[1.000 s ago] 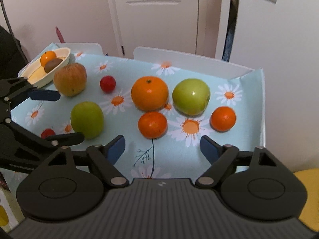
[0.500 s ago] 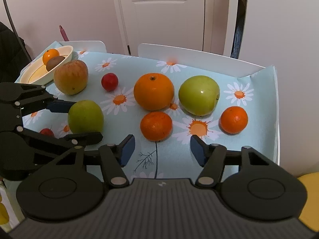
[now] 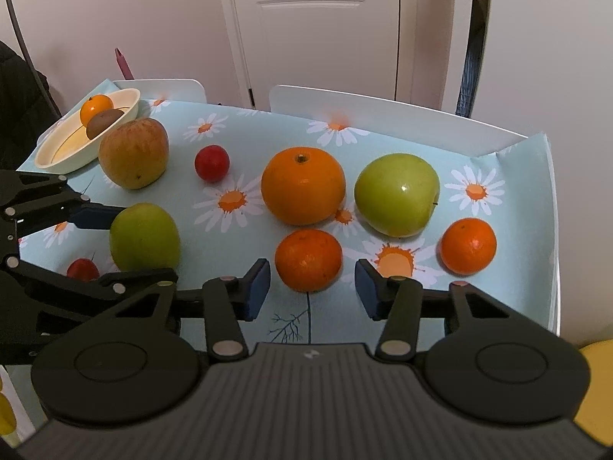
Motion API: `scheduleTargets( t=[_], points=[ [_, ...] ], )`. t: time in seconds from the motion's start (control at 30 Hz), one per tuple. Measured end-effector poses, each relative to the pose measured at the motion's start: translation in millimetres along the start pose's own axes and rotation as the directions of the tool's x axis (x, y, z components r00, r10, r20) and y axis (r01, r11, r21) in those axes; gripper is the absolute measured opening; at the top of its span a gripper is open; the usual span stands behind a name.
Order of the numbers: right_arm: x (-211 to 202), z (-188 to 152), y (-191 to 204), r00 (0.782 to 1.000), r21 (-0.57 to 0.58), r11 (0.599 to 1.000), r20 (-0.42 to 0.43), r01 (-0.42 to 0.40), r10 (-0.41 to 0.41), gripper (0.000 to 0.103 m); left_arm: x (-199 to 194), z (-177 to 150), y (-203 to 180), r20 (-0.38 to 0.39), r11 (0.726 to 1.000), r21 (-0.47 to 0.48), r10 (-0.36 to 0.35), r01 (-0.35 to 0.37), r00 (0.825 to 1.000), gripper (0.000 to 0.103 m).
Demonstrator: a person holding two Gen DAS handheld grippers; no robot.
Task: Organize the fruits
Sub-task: 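Grasp the green apple with the left tool while the right tool grasps a tangerine, then carry the green apple into the bowl and release it while the right tool carries the tangerine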
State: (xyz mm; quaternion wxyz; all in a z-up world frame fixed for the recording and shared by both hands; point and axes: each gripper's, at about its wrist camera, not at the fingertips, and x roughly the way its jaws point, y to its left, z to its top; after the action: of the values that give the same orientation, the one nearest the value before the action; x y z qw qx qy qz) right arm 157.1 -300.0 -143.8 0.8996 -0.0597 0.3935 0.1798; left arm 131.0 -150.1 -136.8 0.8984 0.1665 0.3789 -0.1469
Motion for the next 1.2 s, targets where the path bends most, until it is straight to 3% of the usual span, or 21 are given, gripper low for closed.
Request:
scheduleTargets(
  t=[0.07, 0.13, 0.6, 1.2],
  points=[
    [3, 2, 1, 1.000, -0.004, 1.000, 0.003, 0.003, -0.003, 0.063, 0, -1, 0, 0.000, 1.000, -0.002, 0.002, -0.002, 1.000, 0.059],
    [6, 4, 1, 1.000, -0.007, 1.000, 0.005, -0.003, 0.003, 0.053, 0, -2, 1, 0.001, 1.000, -0.004, 0.003, -0.003, 1.000, 0.059],
    [-24, 16, 22, 0.998, -0.045, 0.998, 0.052, -0.036, 0.038, 0.052, -28, 2, 11, 0.034, 0.998, -0.066, 0.023, -0.021, 0.999, 0.059],
    [-84, 54, 99, 0.990, -0.091, 0.991, 0.092, -0.097, 0.105, 0.052, -125, -4, 49, 0.096, 0.969, -0.213, 0.151, -0.128, 0.984, 0.059]
  ],
)
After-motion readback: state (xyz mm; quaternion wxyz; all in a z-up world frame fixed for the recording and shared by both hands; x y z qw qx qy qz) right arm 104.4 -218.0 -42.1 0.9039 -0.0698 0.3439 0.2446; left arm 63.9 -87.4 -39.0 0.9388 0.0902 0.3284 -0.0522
